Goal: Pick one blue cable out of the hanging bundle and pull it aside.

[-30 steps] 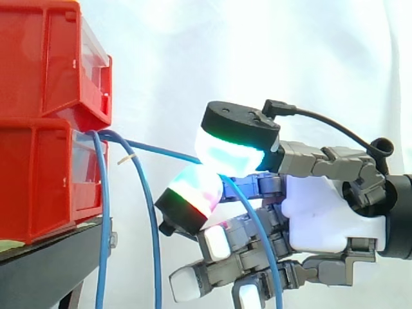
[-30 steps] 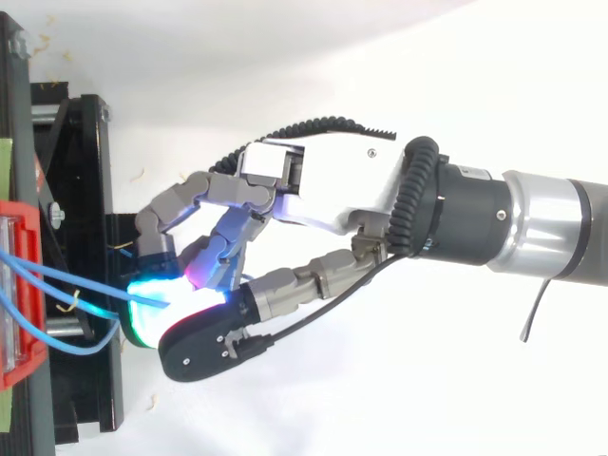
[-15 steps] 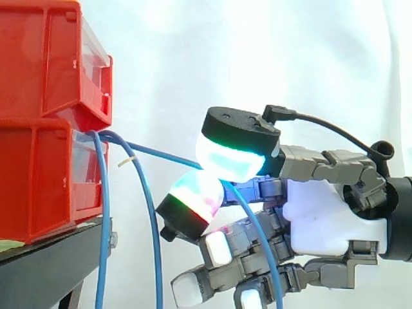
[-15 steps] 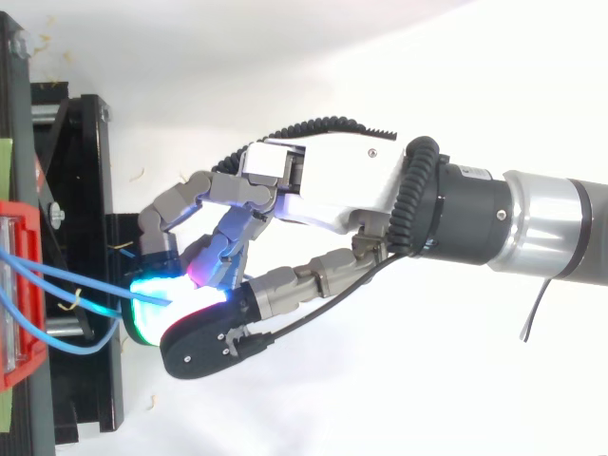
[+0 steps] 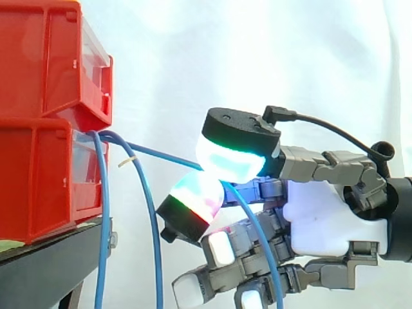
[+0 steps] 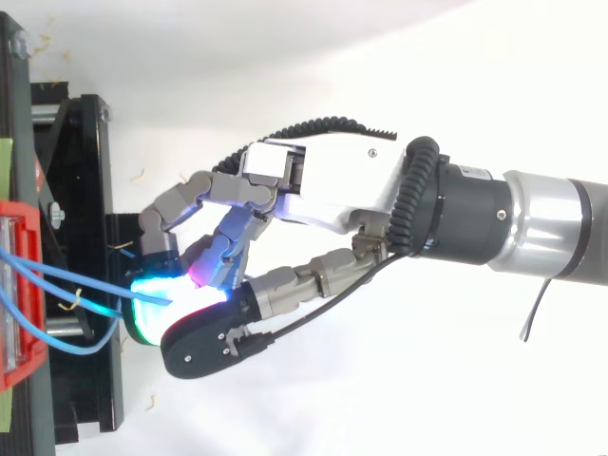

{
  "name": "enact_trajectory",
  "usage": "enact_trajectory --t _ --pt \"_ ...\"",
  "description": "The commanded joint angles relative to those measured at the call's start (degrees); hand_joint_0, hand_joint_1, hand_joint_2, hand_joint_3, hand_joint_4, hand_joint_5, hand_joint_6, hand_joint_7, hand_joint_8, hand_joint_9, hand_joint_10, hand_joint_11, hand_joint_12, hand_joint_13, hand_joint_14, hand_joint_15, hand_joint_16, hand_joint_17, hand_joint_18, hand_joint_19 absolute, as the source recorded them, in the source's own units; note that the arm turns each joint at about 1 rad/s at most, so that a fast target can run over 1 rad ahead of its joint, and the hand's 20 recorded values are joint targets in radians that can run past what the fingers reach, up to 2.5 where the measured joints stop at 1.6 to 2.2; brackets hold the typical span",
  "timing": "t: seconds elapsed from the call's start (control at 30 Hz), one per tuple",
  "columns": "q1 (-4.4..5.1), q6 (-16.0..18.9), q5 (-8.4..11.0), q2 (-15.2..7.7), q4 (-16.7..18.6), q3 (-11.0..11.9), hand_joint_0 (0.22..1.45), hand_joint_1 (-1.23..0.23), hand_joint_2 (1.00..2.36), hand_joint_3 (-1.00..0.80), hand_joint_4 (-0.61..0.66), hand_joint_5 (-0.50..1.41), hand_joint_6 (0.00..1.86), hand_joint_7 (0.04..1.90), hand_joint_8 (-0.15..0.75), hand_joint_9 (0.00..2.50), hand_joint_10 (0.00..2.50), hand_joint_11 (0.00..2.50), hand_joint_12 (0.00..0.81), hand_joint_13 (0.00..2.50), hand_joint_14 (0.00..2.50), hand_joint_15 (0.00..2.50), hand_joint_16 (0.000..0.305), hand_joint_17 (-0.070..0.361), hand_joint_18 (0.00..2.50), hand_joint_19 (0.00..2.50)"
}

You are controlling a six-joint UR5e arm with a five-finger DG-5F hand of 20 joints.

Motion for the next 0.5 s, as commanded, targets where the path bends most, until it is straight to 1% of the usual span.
enact_trajectory --t 0.0,0.47 --pt "-0.02 -0.03 0.00 0.00 0.00 -0.04 0.64 -0.87 1.00 0.04 0.02 -0.09 0.91 1.25 0.345 1.09 0.01 0.56 0.404 0.85 0.01 0.39 0.061 0.136 1.00 0.48" --pt "-0.02 -0.03 0.00 0.00 0.00 -0.04 0.63 -0.86 1.00 0.04 0.02 -0.09 0.91 1.25 0.347 1.12 0.01 0.59 0.407 0.88 0.01 0.41 0.061 0.138 1.01 0.48"
